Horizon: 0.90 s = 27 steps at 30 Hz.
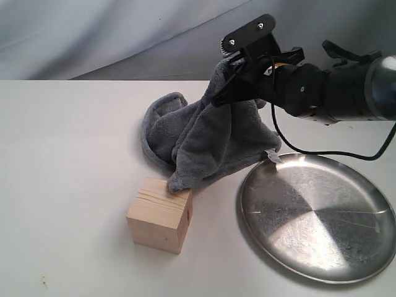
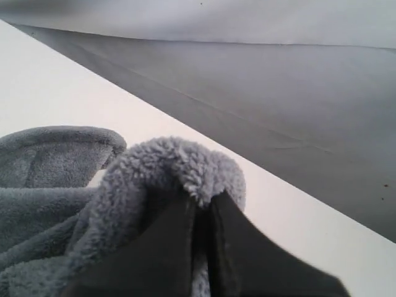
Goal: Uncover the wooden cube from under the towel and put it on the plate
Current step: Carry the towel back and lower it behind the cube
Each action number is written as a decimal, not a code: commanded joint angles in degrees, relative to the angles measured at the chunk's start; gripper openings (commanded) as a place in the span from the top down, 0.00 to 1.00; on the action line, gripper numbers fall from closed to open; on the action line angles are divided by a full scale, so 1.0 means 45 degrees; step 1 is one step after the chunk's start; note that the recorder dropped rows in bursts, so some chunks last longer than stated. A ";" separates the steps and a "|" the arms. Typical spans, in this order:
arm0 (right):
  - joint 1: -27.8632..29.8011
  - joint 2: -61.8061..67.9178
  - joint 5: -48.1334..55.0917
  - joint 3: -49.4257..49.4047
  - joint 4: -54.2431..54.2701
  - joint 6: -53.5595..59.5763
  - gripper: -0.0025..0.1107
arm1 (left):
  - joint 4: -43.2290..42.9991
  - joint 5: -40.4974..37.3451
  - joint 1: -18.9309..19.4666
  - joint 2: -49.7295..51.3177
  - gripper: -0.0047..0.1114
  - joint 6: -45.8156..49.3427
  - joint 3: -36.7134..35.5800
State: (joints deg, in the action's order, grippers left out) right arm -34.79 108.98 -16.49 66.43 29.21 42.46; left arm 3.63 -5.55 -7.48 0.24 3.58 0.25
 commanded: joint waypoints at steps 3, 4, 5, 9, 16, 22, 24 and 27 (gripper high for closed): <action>-0.0018 0.0375 0.0476 0.0074 -0.0163 -0.0414 0.98 | 0.0031 0.0137 0.0028 -0.0053 0.96 -0.0012 -0.0056; -0.0018 0.0432 0.0501 0.0074 -0.0163 -0.0490 0.98 | 0.0031 0.0137 0.0028 -0.0053 0.96 -0.0012 -0.0056; -0.0018 0.0502 0.0501 0.0074 -0.0163 -0.0543 0.98 | 0.0031 0.0137 0.0028 -0.0053 0.96 -0.0012 -0.0056; -0.0018 0.0633 0.0493 0.0074 -0.0163 -0.0541 0.96 | 0.0031 0.0137 0.0028 -0.0053 0.96 -0.0012 -0.0056; -0.0018 0.0723 0.0012 0.0074 -0.0163 -0.0541 0.65 | 0.0031 0.0137 0.0028 -0.0053 0.96 -0.0012 -0.0056; -0.0018 0.0761 -0.0292 0.0074 -0.0163 -0.0881 0.42 | 0.0031 0.0137 0.0028 -0.0053 0.96 -0.0012 -0.0056; -0.0018 0.0713 -0.0492 0.0074 -0.0163 -0.1115 0.41 | 0.0031 0.0137 0.0028 -0.0053 0.96 -0.0012 -0.0056; -0.0018 0.0465 -0.0523 0.0074 -0.0163 -0.1350 0.41 | 0.0031 0.0137 0.0028 -0.0053 0.96 -0.0012 -0.0056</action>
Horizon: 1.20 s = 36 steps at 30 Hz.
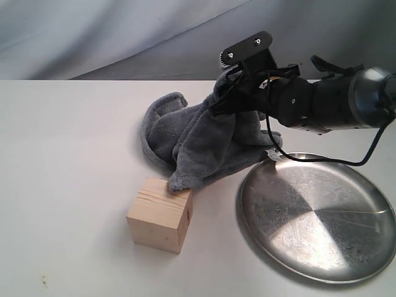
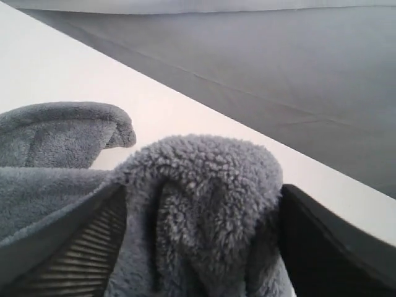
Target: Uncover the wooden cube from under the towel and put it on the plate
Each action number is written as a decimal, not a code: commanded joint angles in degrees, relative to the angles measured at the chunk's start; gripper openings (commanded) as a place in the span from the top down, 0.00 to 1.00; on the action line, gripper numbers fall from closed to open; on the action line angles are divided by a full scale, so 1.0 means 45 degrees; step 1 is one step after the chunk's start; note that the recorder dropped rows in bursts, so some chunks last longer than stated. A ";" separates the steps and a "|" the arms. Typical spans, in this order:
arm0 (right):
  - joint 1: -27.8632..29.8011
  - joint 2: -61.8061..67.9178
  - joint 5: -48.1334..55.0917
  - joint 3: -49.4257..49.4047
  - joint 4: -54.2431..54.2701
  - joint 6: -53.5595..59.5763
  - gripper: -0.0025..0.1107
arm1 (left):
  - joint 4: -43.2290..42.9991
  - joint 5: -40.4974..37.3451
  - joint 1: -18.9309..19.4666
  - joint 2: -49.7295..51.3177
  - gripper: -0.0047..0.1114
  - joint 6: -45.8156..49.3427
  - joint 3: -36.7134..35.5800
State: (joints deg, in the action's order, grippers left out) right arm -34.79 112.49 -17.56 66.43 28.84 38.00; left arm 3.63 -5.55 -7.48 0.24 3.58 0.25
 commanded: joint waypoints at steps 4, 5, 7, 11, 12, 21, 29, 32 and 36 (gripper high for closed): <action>-0.0018 -0.1009 -0.0048 0.0074 -0.0081 -0.1197 0.41 | 0.0031 0.0137 0.0028 -0.0053 0.96 -0.0012 -0.0056; -0.0072 -0.1259 0.0325 0.0074 -0.0081 -0.1617 0.42 | 0.0031 0.0137 0.0028 -0.0053 0.96 -0.0012 -0.0056; -0.0218 -0.1651 0.1101 0.0074 -0.0081 -0.1955 0.44 | 0.0031 0.0137 0.0028 -0.0053 0.96 -0.0012 -0.0056; -0.1021 -0.2019 0.1901 0.0074 -0.0129 -0.1894 0.48 | 0.0031 0.0137 0.0028 -0.0053 0.96 -0.0012 -0.0056; -0.1263 -0.2041 0.1968 0.0074 -0.0286 -0.1827 0.48 | 0.0031 0.0137 0.0028 -0.0053 0.96 -0.0012 -0.0056; -0.2510 -0.1698 0.3490 0.0074 -0.0869 -0.1803 0.52 | 0.0031 0.0137 0.0028 -0.0053 0.96 -0.0012 -0.0056; -0.2456 -0.1016 0.4868 0.0074 -0.0602 -0.1894 0.53 | 0.0031 0.0137 0.0028 -0.0053 0.96 -0.0012 -0.0056; -0.2307 -0.0806 0.5045 0.0074 -0.0602 -0.2063 0.54 | 0.0031 0.0137 0.0028 -0.0053 0.96 -0.0012 -0.0056; -0.1903 -0.0563 0.5603 0.0074 -0.0602 -0.2760 0.55 | 0.0031 0.0137 0.0028 -0.0053 0.96 -0.0012 -0.0056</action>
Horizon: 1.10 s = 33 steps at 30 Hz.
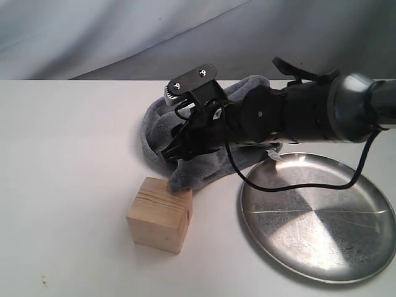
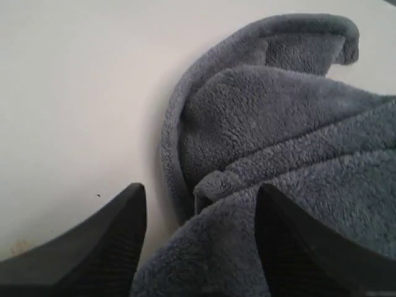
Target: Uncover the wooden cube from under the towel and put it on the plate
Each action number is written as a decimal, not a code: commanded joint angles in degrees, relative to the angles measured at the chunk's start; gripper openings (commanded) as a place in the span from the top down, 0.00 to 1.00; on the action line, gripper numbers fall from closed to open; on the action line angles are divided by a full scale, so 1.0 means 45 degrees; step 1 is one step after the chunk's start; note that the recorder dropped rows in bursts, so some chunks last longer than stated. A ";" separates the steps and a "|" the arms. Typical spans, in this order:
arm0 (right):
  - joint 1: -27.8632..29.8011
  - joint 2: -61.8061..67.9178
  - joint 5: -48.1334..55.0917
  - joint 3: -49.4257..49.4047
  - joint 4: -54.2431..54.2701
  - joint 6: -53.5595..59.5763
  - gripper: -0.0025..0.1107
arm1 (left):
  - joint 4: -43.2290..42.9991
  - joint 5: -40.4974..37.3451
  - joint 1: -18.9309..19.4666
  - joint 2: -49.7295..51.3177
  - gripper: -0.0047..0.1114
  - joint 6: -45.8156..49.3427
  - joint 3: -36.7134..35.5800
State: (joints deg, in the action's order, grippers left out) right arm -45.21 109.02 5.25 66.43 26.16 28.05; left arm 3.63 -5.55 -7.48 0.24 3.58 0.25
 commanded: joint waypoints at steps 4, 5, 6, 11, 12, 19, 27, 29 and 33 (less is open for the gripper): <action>0.0923 0.0568 0.0792 0.0074 -0.0006 -0.0848 0.55 | 0.0031 0.0137 0.0028 -0.0053 0.96 -0.0012 -0.0056; 0.1041 0.0651 0.0792 0.0074 -0.0006 -0.0971 0.55 | 0.0031 0.0137 0.0028 -0.0053 0.96 -0.0012 -0.0056; 0.1167 0.0758 0.0768 0.0074 -0.0006 -0.0994 0.55 | 0.0031 0.0137 0.0028 -0.0053 0.96 -0.0012 -0.0056; 0.1448 0.1263 -0.0348 0.0074 -0.0041 -0.0909 0.55 | 0.0031 0.0137 0.0028 -0.0053 0.96 -0.0012 -0.0056; 0.1501 0.1392 -0.0769 0.0074 -0.0041 -0.0909 0.55 | 0.0031 0.0137 0.0028 -0.0053 0.96 -0.0012 -0.0056; 0.2065 0.2037 -0.3271 0.0074 -0.0041 -0.0909 0.55 | 0.0031 0.0137 0.0028 -0.0053 0.96 -0.0012 -0.0056; 0.2315 0.2047 -0.4066 0.0074 0.0003 -0.0909 0.55 | 0.0031 0.0137 0.0028 -0.0053 0.96 -0.0012 -0.0056; 0.2315 0.2047 -0.4114 0.0074 -0.0028 -0.0909 0.55 | 0.0031 0.0137 0.0028 -0.0053 0.96 -0.0012 -0.0056; 0.2315 0.1999 -0.4172 0.0074 -0.0028 -0.0909 0.55 | 0.0031 0.0137 0.0028 -0.0053 0.96 -0.0012 -0.0056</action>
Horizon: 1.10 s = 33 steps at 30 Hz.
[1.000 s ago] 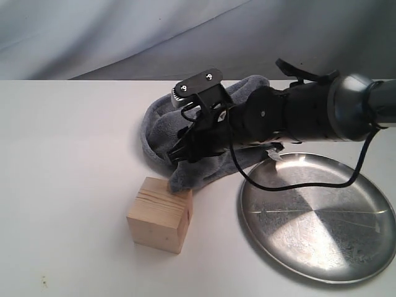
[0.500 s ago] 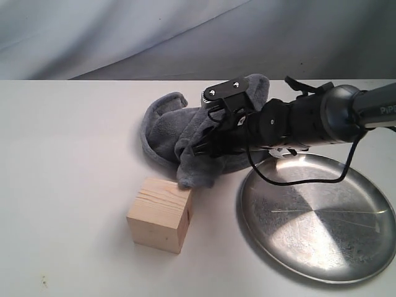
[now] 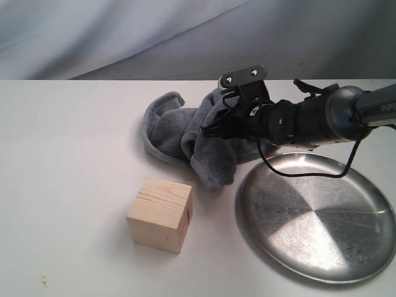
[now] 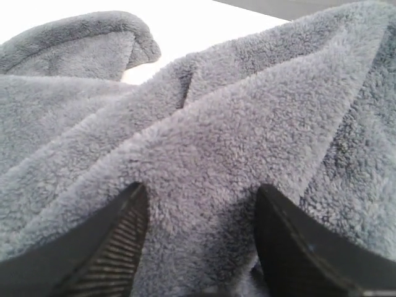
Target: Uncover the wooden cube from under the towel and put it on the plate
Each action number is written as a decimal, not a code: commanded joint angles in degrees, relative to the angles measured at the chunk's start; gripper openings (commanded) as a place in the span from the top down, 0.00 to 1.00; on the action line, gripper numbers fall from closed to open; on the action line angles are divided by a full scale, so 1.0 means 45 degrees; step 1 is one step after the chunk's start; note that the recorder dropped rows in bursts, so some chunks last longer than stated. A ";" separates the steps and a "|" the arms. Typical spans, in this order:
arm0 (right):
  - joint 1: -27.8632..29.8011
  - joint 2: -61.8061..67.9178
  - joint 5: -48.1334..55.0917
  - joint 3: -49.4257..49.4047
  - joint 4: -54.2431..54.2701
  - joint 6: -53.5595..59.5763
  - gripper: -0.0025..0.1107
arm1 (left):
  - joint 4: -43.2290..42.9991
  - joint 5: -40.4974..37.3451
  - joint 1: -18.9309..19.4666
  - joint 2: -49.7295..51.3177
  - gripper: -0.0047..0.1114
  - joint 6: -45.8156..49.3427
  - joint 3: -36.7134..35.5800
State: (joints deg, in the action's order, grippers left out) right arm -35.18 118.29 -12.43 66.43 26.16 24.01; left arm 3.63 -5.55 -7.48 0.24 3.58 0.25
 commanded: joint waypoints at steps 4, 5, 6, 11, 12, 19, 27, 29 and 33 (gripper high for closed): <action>0.0056 -0.0519 0.0064 0.0074 -0.0050 -0.0012 0.55 | 0.0031 0.0137 0.0028 -0.0053 0.96 -0.0012 -0.0056; 0.0056 -0.0715 0.0128 0.0074 -0.0212 -0.0012 0.55 | 0.0031 0.0137 0.0028 -0.0053 0.96 -0.0012 -0.0056; 0.0056 -0.0979 0.0156 0.0074 -0.0520 -0.0012 0.55 | 0.0031 0.0137 0.0028 -0.0053 0.96 -0.0012 -0.0056; -0.0046 -0.1911 0.0384 0.0074 -0.2420 -0.0012 0.55 | 0.0031 0.0137 0.0028 -0.0053 0.96 -0.0012 -0.0056; -0.0097 -0.2014 0.0384 0.0074 -0.2946 -0.0012 0.55 | 0.0031 0.0137 0.0028 -0.0053 0.96 -0.0012 -0.0056; -0.0808 -0.2137 0.0260 0.0074 -0.4767 -0.0012 0.55 | 0.0031 0.0137 0.0028 -0.0053 0.96 -0.0012 -0.0056; -0.1356 -0.2323 0.0233 0.0074 -0.4937 0.0040 0.55 | 0.0031 0.0137 0.0028 -0.0053 0.96 -0.0012 -0.0056; -0.1390 -0.2417 0.0233 0.0074 -0.4988 0.0040 0.55 | 0.0031 0.0137 0.0028 -0.0053 0.96 -0.0012 -0.0056; -0.1549 -0.3005 0.0233 0.0074 -0.5173 0.0040 0.55 | 0.0031 0.0137 0.0028 -0.0053 0.96 -0.0012 -0.0056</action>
State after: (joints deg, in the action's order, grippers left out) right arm -41.58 107.16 -11.22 66.43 4.27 24.01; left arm 3.63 -5.55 -7.48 0.24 3.58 0.25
